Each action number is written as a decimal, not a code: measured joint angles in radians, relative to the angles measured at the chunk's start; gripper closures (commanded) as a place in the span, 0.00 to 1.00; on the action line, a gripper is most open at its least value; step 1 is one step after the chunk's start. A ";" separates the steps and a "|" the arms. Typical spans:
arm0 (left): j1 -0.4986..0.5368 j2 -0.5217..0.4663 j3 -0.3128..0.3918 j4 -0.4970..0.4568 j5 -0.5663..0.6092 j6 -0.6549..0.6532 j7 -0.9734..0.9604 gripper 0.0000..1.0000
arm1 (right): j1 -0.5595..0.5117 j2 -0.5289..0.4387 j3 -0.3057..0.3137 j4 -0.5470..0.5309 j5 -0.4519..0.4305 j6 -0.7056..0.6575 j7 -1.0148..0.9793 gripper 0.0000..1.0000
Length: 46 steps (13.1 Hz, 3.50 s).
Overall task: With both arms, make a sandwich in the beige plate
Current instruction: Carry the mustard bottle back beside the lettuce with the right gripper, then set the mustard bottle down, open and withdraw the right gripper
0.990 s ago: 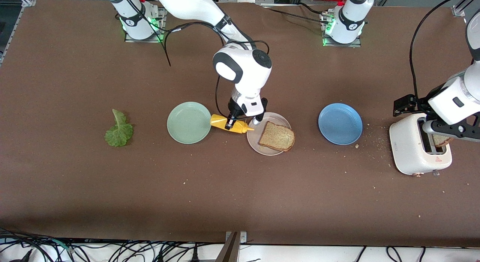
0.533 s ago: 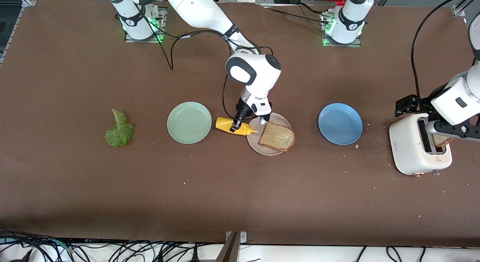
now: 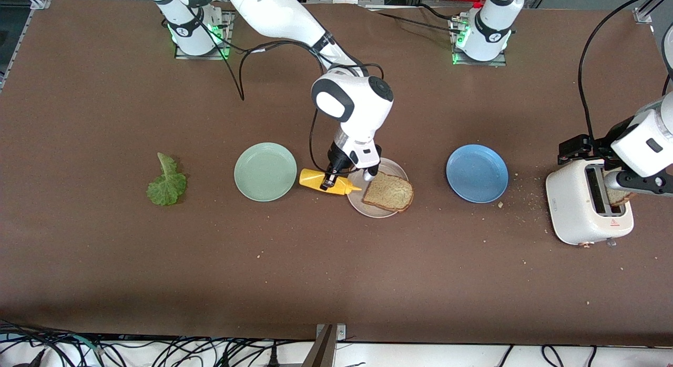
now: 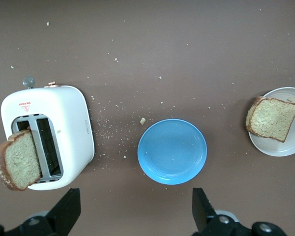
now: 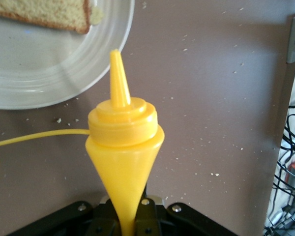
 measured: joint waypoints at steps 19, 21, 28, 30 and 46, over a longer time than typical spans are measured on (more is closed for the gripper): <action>0.004 0.000 0.001 0.000 0.000 0.000 -0.010 0.00 | -0.913 -0.361 -0.010 -0.632 1.464 -0.382 -1.613 1.00; 0.004 0.000 0.001 0.000 0.000 0.000 -0.010 0.00 | -0.952 -0.363 -0.010 -0.757 1.507 -0.415 -1.761 1.00; 0.004 0.000 0.001 0.000 0.000 0.000 -0.010 0.00 | -0.990 -0.307 -0.009 -0.950 1.547 -0.433 -2.182 1.00; 0.004 0.000 0.001 0.000 0.000 0.000 -0.010 0.00 | -0.991 -0.290 -0.009 -0.959 1.549 -0.419 -2.257 1.00; 0.004 0.000 0.001 0.000 0.000 0.000 -0.010 0.00 | -1.018 -0.261 -0.066 -0.799 1.448 -0.406 -2.018 0.02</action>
